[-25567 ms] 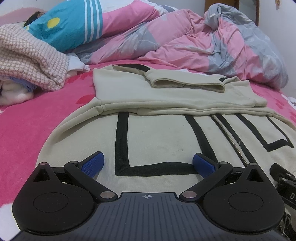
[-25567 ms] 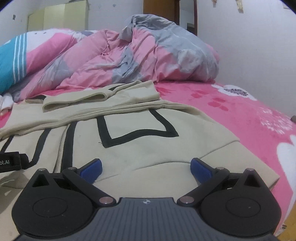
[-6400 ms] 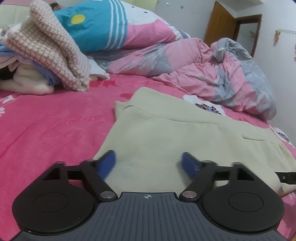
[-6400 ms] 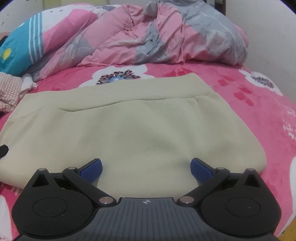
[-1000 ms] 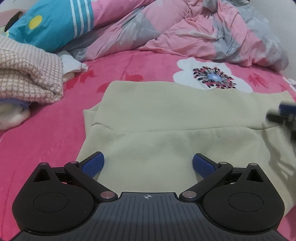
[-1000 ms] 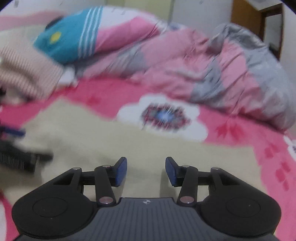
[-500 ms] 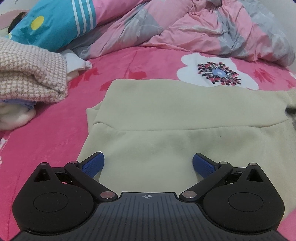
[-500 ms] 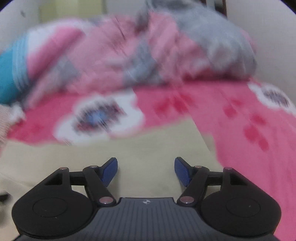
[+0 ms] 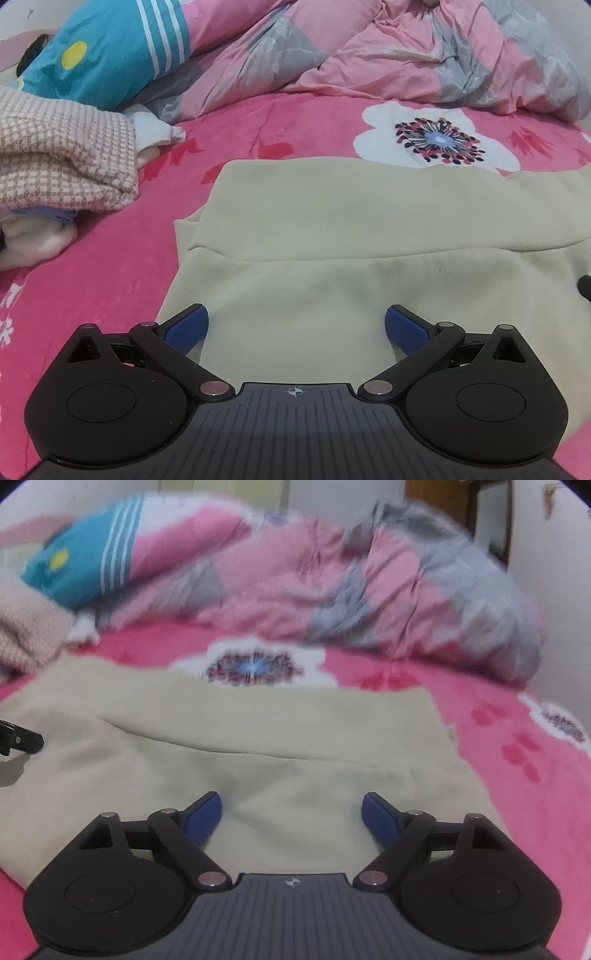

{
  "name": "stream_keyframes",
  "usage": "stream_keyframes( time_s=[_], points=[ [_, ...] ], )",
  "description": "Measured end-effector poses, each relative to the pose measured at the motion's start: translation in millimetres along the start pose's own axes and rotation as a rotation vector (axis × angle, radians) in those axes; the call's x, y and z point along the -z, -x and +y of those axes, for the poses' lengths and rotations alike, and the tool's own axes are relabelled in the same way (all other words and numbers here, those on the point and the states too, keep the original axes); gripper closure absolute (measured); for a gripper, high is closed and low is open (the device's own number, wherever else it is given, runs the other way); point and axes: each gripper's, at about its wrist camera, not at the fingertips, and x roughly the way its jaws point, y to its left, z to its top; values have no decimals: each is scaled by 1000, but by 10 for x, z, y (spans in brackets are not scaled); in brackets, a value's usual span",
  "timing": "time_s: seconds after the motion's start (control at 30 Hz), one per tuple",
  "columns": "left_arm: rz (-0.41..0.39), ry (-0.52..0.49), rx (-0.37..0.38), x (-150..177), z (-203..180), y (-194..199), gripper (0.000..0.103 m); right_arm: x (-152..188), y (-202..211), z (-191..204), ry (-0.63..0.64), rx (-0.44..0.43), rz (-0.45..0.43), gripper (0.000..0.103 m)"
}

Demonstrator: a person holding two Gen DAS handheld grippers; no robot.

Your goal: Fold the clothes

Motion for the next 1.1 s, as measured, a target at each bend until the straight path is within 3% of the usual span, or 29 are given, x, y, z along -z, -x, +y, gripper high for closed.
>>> stream_keyframes(
  time_s=[0.17,0.43,0.6,0.77,0.87,0.93,1.1],
  points=[
    [2,-12,-29,-4,-50,17,0,2,-28,-8,-25,20,-14,4],
    [2,-11,-52,-2,-86,28,0,56,-22,-18,-43,11,-21,1],
    [1,-15,-55,4,-87,37,0,-150,48,70,-71,55,47,0],
    [-6,-11,-61,18,-101,39,0,-384,175,298,-121,-31,-76,0],
    [-13,6,-52,34,-80,40,0,-372,-53,434,-130,-37,-57,0],
    [-16,22,-33,53,-45,37,0,-234,-331,541,-95,-19,-1,0],
    [-37,53,4,92,26,89,0,-199,-311,570,-84,-11,-12,0]
  ],
)
